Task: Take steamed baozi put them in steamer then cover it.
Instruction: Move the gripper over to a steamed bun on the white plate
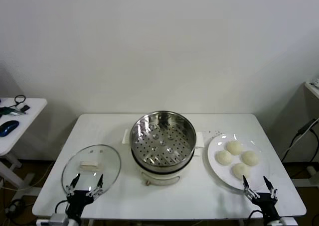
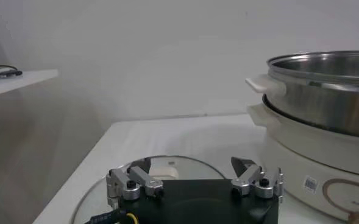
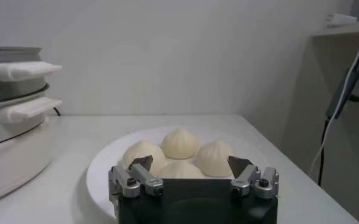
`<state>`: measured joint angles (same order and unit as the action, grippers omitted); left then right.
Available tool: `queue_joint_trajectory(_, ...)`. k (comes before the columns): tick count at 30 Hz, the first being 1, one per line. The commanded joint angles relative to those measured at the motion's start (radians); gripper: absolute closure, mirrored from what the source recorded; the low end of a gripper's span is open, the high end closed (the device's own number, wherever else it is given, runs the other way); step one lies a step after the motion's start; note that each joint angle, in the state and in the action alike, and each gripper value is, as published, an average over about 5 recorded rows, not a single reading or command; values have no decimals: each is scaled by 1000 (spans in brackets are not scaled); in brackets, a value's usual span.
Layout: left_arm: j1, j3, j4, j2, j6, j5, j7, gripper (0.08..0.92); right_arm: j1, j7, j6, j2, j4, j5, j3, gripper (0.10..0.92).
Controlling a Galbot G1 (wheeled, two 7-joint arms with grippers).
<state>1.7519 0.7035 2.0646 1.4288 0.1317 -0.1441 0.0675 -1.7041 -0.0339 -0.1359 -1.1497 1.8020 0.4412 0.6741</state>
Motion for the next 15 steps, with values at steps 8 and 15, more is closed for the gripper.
queue_joint_trajectory(8, 0, -1, 1, -8, 0, 0, 1, 177, 205, -50, 353, 216, 28, -60, 58, 203)
queue_joint_trajectory(15, -6, 0, -2, -16, -6, 3, 3, 177, 615, 201, 421, 547, -184, -125, -121, 203)
